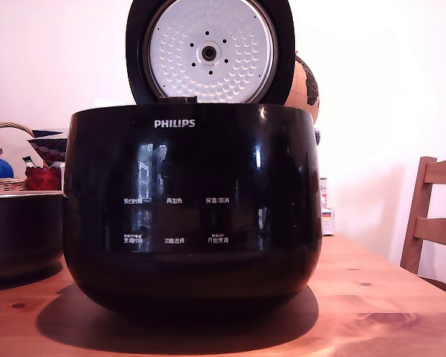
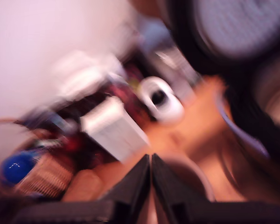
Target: Pick up the metallic pot next to the rice cooker
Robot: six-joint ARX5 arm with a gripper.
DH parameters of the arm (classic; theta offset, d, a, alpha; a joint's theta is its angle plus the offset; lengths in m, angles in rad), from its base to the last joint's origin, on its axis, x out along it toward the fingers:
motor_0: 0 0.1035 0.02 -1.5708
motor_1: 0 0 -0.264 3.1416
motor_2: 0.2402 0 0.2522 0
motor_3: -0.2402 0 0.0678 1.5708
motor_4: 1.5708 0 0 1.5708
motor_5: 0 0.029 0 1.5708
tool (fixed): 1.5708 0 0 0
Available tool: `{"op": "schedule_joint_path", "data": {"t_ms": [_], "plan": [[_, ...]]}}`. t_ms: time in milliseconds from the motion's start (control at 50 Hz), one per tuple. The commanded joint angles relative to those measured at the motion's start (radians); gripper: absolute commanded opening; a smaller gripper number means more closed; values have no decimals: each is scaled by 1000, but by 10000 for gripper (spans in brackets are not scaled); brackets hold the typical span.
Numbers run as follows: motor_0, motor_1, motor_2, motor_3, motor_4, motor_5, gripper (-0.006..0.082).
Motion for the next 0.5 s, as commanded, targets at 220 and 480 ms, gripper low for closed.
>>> {"op": "schedule_joint_path", "data": {"t_ms": [220,480], "plan": [[87,244,121,-275,14,153,-20],[121,424,121,-389,15,155,172]]}}
